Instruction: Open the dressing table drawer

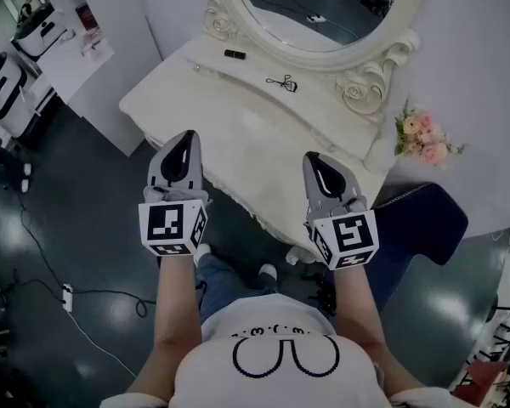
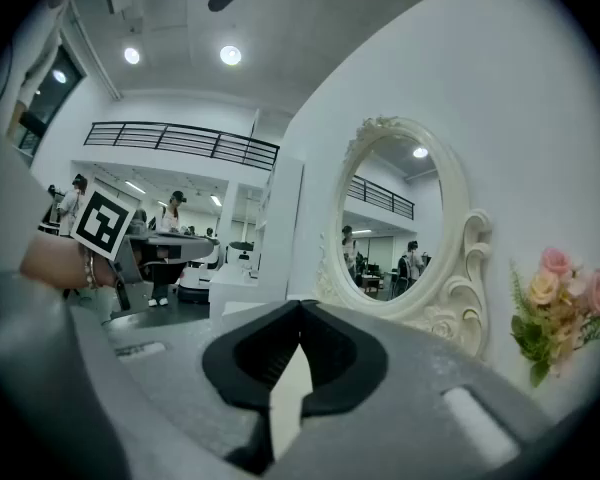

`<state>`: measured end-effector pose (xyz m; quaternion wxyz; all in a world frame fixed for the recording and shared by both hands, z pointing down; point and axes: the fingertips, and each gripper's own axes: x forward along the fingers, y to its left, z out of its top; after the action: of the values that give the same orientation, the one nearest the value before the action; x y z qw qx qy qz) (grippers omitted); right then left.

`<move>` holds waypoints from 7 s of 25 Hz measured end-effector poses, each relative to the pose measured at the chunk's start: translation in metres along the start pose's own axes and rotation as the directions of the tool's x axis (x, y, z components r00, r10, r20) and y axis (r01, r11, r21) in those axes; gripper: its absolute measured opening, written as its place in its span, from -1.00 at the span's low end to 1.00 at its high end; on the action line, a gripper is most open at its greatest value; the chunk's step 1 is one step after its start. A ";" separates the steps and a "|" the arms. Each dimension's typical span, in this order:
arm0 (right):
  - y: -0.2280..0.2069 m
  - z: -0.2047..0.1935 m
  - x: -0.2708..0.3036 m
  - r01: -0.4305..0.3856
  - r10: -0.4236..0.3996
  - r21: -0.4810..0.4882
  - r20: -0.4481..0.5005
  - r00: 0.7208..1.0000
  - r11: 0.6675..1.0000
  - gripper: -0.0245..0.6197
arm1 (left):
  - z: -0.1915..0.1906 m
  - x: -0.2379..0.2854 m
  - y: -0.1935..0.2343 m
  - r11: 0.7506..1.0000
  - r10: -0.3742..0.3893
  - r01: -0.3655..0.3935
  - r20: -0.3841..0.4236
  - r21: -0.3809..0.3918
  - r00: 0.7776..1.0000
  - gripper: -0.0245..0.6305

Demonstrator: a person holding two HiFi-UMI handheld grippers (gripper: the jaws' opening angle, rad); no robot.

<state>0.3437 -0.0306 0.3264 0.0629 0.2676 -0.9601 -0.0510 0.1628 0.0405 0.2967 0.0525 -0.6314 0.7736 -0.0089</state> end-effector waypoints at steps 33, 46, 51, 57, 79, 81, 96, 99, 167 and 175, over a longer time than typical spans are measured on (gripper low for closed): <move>0.157 0.024 0.194 0.198 -0.196 0.086 -0.040 0.980 0.976 -0.92 | -0.052 0.028 0.246 0.971 -0.222 0.216 -0.044 -0.101 0.974 -0.93; 0.140 -0.002 0.268 0.222 -0.212 0.119 -0.096 0.973 0.968 -0.92 | -0.093 0.101 0.268 0.938 -0.321 0.304 -0.081 -0.167 0.944 -0.93; 0.115 -0.010 0.312 0.244 -0.232 0.125 -0.106 0.967 0.962 -0.91 | -0.111 0.156 0.271 0.927 -0.361 0.340 -0.128 -0.158 0.924 -0.93; 0.078 -0.025 0.356 0.281 -0.260 0.147 -0.146 0.954 0.948 -0.91 | -0.134 0.227 0.272 0.913 -0.399 0.370 -0.184 -0.174 0.898 -0.93; 0.005 -0.094 0.390 0.435 -0.366 0.175 -0.325 0.872 0.883 -0.91 | -0.281 0.344 0.234 0.865 -0.501 0.439 -0.479 -0.244 0.720 -0.51; 0.006 -0.100 0.389 0.454 -0.379 0.176 -0.341 0.861 0.873 -0.91 | -0.296 0.348 0.233 0.867 -0.496 0.437 -0.509 -0.240 0.704 -0.51; 0.010 -0.111 0.380 0.532 -0.445 0.154 -0.386 0.808 0.833 -0.92 | -0.334 0.371 0.223 0.850 -0.520 0.458 -0.553 -0.260 0.651 -0.65; 0.012 -0.111 0.380 0.534 -0.447 0.154 -0.387 0.807 0.831 -0.91 | -0.334 0.370 0.223 0.849 -0.522 0.457 -0.558 -0.266 0.645 -0.66; 0.045 0.057 0.398 0.572 -0.568 0.033 -0.096 0.818 0.819 -0.92 | -0.076 0.341 0.335 0.810 -0.587 0.584 -0.069 -0.056 0.807 -0.93; 0.041 0.101 0.393 0.601 -0.601 -0.001 -0.008 0.799 0.799 -0.92 | -0.035 0.344 0.351 0.822 -0.568 0.569 0.026 -0.025 0.823 -0.93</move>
<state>-0.0250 -0.1937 0.2691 0.0471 0.5583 -0.8256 -0.0663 -0.2512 -0.2266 0.2790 0.0440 -0.8339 0.5501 -0.0065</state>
